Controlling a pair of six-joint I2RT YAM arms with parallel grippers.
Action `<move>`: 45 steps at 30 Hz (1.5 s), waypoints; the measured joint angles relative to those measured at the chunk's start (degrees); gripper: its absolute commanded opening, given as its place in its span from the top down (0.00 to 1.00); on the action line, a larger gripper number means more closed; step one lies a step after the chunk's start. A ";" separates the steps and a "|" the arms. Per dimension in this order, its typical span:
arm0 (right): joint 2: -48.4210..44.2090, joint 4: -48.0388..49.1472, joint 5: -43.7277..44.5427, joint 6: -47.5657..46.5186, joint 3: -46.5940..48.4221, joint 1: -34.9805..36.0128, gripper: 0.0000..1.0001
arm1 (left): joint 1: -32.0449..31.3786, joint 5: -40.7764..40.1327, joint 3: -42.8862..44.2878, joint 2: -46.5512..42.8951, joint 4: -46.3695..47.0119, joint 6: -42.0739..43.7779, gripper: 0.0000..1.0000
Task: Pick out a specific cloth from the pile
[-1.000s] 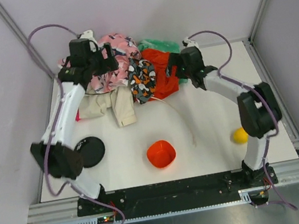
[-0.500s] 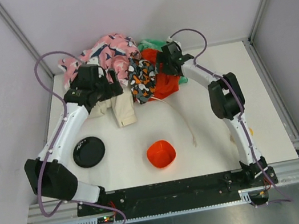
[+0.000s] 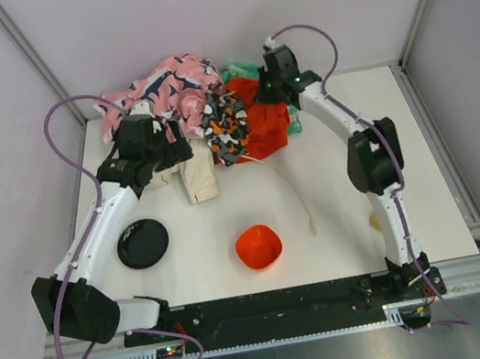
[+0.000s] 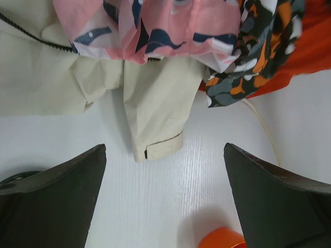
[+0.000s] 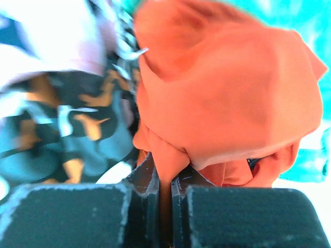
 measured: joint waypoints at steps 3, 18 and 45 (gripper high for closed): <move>-8.28 0.11 -0.22 -2.29 0.00 -0.09 1.00 | 0.00 0.07 -1.57 0.02 0.39 -0.39 0.00; -31.63 5.60 10.58 -10.99 6.97 -13.64 1.00 | 0.00 0.59 -3.56 1.86 2.47 -0.81 0.00; -18.69 3.15 5.55 -5.27 -27.85 -29.83 0.47 | 0.00 2.69 -5.53 2.89 3.63 -1.38 0.00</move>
